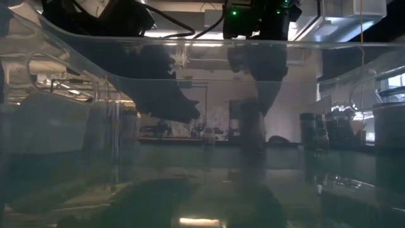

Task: Sort spices by type
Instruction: Put the brown spice bottle into the top white bin

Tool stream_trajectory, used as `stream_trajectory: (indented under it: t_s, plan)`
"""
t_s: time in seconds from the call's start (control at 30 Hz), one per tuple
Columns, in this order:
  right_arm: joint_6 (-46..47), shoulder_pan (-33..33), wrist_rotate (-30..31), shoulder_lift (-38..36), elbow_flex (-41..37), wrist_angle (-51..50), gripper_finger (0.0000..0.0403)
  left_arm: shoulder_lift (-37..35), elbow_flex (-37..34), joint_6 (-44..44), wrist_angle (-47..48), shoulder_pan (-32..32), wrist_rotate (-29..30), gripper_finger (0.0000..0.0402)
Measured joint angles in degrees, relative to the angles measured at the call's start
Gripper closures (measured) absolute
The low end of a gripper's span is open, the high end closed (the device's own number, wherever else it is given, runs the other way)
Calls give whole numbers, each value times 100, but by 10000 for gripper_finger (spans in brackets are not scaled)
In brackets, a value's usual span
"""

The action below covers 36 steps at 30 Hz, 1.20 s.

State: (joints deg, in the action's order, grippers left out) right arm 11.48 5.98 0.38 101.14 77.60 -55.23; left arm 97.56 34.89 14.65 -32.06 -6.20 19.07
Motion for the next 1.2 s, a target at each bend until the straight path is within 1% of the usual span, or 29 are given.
stream_trajectory:
  t_s: [0.13, 0.23, 0.33, 0.4, 0.5, 0.6, 0.7, 0.8, 0.9, 1.0, 1.07, 1.2]
  plan:
    - [9, 13, 0, 0, 21, 34, 65, 0, 0, -53, -30, -2, 0, 66]
    - [7, 2, 7, -4, 224, -443, 50, 0, 0, -64, -126, 0, 2, 66]
    - [6, -84, 30, -176, 305, -796, 43, 0, 0, -59, -325, 0, 1, 66]
    - [4, -183, 154, -412, 201, -823, 43, 0, 0, -61, -523, 17, 0, 66]
    - [14, -342, 297, -830, -265, -690, 46, 0, 2, -59, -788, 90, -16, 66]
    - [191, -440, 317, -1342, -955, -271, 51, 0, 127, -164, -756, 229, -142, 66]
    - [435, -467, 363, -1918, -1752, 470, 56, 53, 354, -337, -765, 440, -433, 66]
    - [679, -497, 442, -2501, -2567, 1431, 60, 204, 669, -530, -721, 638, -698, 66]
    - [792, -498, 459, -2956, -3276, 2299, 61, 466, 1006, -738, -710, 841, -1140, 66]
    - [762, -485, 524, -3202, -3797, 2909, 61, 778, 1363, -751, -709, 1022, -1496, 66]
    - [630, -485, 637, -3260, -4024, 3276, 61, 950, 1567, -745, -711, 1108, -1511, 66]
    - [477, -485, 715, -3263, -4265, 3581, 61, 1101, 1828, -929, -781, 1248, -1500, 66]
